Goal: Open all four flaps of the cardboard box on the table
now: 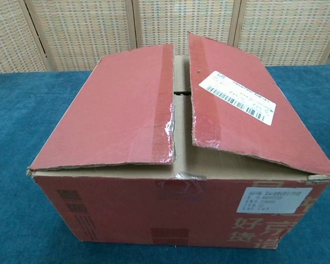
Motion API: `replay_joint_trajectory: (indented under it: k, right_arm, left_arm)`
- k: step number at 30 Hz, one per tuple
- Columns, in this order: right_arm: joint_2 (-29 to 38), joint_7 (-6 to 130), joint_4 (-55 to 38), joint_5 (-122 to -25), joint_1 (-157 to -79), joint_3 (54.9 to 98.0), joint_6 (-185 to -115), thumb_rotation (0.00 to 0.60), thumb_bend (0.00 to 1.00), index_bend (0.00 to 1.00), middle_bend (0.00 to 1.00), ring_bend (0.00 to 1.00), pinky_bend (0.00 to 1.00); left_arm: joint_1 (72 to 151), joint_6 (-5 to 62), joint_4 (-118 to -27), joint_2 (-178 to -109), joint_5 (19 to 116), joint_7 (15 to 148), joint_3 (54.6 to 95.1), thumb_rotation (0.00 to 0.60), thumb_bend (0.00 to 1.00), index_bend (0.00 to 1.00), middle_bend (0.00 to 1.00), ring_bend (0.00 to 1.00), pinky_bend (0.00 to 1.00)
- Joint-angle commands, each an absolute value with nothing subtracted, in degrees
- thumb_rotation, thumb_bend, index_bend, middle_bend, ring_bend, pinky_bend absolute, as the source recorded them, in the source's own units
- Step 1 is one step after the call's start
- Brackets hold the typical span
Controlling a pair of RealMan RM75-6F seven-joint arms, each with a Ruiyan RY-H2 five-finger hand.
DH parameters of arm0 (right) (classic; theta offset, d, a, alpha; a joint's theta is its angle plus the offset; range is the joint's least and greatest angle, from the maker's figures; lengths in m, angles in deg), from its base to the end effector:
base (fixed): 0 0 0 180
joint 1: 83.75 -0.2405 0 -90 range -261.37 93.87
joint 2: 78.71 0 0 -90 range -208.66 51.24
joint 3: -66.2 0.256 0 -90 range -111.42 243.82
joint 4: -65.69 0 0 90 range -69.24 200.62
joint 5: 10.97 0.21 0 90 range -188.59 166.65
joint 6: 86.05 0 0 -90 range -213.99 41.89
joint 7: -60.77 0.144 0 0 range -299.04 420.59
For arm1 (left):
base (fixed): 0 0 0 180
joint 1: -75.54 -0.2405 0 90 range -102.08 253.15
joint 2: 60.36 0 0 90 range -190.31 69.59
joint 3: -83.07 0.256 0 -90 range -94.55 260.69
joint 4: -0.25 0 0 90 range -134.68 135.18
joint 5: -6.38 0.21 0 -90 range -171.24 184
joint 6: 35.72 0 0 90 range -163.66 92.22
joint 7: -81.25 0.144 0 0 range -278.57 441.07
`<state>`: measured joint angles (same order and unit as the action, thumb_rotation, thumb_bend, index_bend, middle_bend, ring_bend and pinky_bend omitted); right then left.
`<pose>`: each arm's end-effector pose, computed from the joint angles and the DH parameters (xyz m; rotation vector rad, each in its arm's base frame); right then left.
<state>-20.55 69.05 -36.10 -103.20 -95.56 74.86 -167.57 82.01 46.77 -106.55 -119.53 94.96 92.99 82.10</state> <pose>-0.2372 -0.2280 0.1768 1.4946 -0.9030 1.2402 -0.2592 0.1768 0.1527 -1.5188 -0.8841 -0.8824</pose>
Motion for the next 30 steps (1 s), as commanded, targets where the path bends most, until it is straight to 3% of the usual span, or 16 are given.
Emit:
replay_joint_trajectory:
  k: [1,11,30]
  right_arm:
    - [-21.34,72.39,-38.12,-105.52,-99.01,75.92,-164.45,0.600,1.00,0.20,0.18,0.00,0.02]
    - [-22.57,80.98,-41.85,-108.31,-109.83,77.17,-152.70,0.600,1.00,0.26,0.23,0.00,0.02]
    - [-19.22,78.28,-46.86,-108.01,-121.82,78.19,-142.02,0.600,1.00,0.27,0.25,0.00,0.02]
  left_arm:
    - [82.27,46.29,-106.48,-119.69,94.72,93.32,82.11,0.513,0.44,0.07,0.00,0.00,0.00]
    - [83.92,44.13,-105.35,-120.09,94.26,94.07,81.73,0.514,0.44,0.07,0.00,0.00,0.00]
    - [86.69,41.05,-105.15,-120.48,92.55,95.73,80.79,0.515,0.44,0.07,0.00,0.00,0.00]
